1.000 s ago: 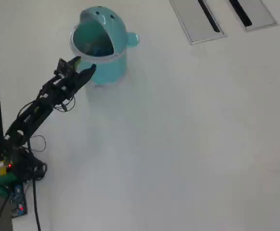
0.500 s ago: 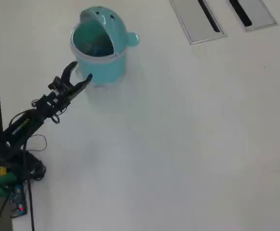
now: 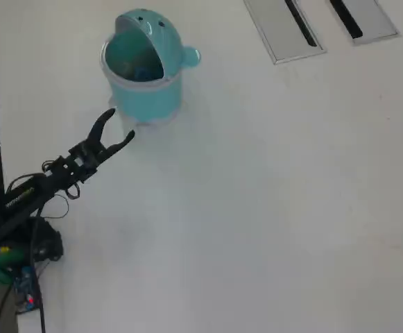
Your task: Grasp RGB lego blocks and put them in the bin one by one.
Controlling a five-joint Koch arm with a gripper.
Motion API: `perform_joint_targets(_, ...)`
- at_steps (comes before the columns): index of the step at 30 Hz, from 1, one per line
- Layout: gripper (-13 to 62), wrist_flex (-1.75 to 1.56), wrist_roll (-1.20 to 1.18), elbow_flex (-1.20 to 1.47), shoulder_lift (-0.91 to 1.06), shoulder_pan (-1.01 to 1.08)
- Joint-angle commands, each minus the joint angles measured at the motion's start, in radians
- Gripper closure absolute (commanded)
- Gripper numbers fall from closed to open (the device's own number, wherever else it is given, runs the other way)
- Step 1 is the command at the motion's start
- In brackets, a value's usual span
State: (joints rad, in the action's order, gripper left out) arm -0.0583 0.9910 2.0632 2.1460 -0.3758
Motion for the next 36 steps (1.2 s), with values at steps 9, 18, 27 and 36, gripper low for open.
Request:
perform_joint_targets(9,19.5,-0.416,-0.201,0.295,0.083,0.160)
perform_joint_targets(18,19.5,-0.515,-0.301,0.509,0.124,0.222)
perform_joint_targets(27,19.5,-0.592,-0.463,0.703,0.127,0.288)
perform_joint_targets(36,19.5,-0.621,-0.546,0.900,0.155,0.321)
